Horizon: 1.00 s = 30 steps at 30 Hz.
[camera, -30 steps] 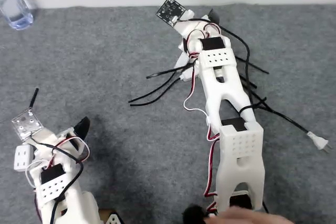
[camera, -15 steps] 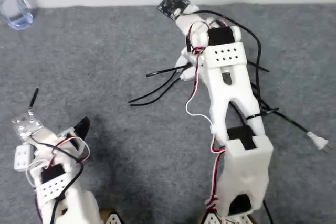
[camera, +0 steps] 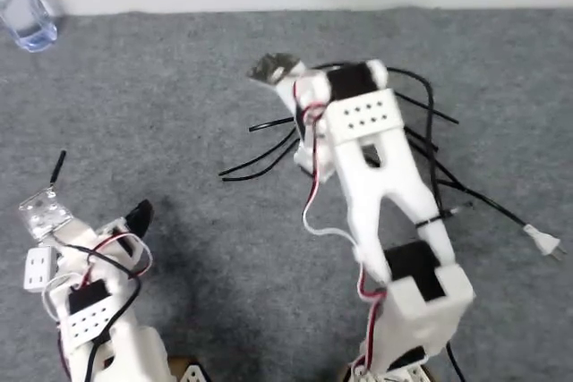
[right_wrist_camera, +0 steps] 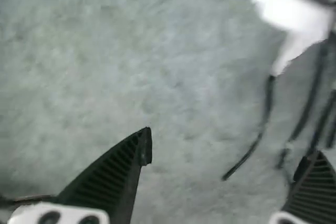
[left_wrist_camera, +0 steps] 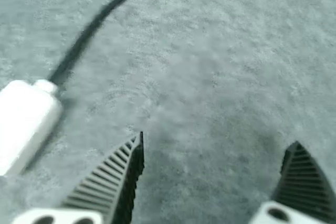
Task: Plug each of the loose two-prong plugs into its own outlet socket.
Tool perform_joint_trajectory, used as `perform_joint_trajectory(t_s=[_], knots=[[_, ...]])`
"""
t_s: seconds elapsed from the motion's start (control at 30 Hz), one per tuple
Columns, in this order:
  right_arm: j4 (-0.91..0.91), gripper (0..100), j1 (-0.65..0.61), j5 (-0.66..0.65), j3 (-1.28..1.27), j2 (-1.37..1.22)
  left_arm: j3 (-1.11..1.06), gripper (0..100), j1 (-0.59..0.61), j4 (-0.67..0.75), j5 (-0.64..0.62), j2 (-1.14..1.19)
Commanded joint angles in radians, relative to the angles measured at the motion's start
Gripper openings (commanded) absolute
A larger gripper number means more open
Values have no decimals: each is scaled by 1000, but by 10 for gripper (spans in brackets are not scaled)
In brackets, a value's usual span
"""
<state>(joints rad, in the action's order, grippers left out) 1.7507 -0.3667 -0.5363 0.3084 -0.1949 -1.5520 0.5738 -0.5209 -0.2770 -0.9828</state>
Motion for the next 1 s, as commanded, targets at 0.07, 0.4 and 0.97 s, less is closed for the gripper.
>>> perform_joint_trajectory(t_s=[0.07, 0.4, 0.97], knots=[[35, 405, -27, 71, -267, 263, 51, 391, 49, 21, 9, -12], [-302, 405, -30, 120, -1025, 762, 137, 355, 114, -34, 6, -12], [-858, 405, 2, 110, -1676, 1171, 262, 285, 173, -203, 624, -14]])
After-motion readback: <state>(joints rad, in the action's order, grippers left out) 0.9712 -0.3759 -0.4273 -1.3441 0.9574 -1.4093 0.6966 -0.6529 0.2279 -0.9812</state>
